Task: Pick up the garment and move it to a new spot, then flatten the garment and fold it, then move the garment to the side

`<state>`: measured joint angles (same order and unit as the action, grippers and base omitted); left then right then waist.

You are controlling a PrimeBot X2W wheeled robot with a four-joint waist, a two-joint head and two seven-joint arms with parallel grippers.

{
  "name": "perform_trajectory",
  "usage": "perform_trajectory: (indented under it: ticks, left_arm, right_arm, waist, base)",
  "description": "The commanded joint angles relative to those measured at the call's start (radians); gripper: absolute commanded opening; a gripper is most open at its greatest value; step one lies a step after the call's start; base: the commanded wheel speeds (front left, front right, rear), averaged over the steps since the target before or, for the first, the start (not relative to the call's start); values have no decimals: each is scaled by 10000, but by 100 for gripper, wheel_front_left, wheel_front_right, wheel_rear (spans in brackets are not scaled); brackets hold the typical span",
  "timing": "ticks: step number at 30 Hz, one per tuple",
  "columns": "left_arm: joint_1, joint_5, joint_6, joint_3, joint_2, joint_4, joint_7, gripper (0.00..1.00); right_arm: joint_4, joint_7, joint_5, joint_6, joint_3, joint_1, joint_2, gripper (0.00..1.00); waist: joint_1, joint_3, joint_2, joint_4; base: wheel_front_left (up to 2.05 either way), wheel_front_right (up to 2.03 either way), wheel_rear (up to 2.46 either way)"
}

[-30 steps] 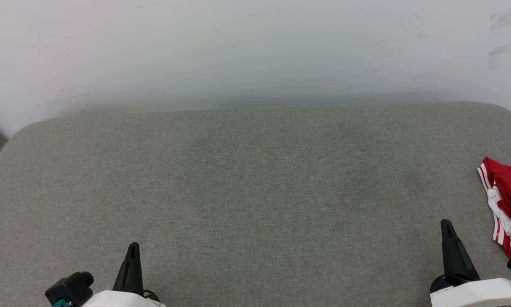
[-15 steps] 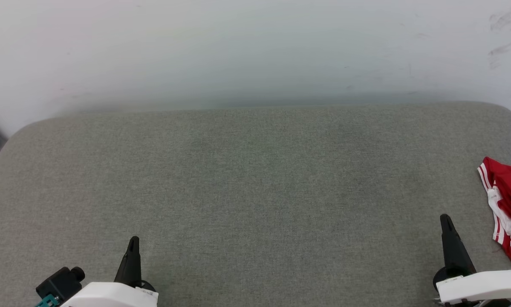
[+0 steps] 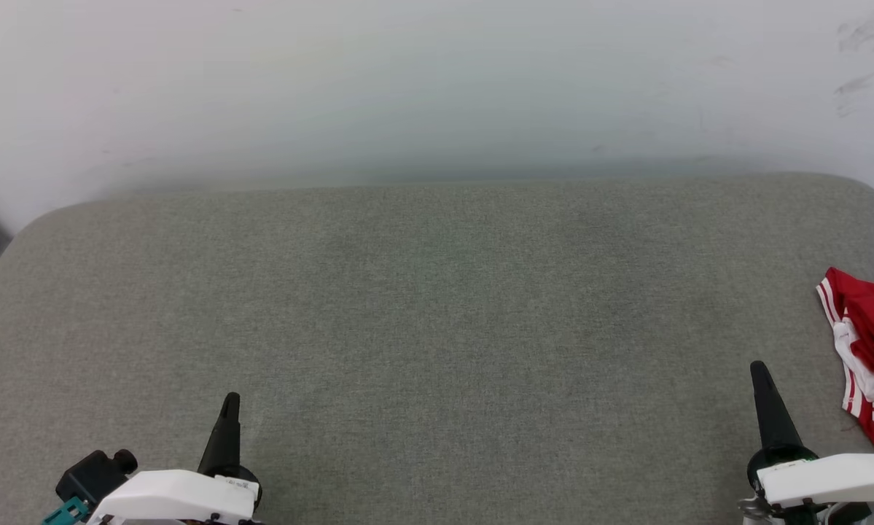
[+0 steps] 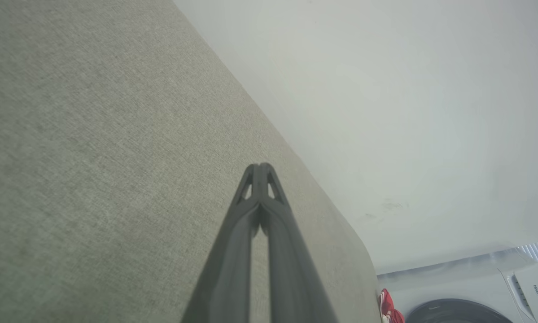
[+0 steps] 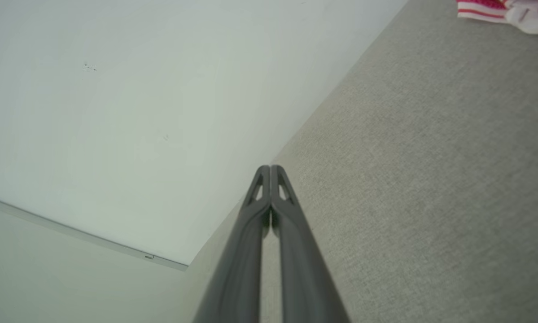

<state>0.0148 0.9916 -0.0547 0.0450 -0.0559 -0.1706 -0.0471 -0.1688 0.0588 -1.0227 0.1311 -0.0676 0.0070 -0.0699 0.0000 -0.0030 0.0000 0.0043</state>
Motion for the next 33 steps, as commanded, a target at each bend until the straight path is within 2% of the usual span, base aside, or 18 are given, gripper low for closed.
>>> perform_trajectory:
  ticks: [1,33]
  left_arm:
    - [-220,285,-83,62,-53,32,63,0]
    - [-821,3574,-465,371,-35,-397,887,0]
  right_arm:
    - [50,-74,-287,-1,-27,-308,-63,0]
    - [-394,-909,-3465,-3,-161,-812,3,0]
  waist:
    - [0,1,0,-1]
    - [0,30,0,-21]
  base:
    - [0,0,0]
    - [0,0,0]
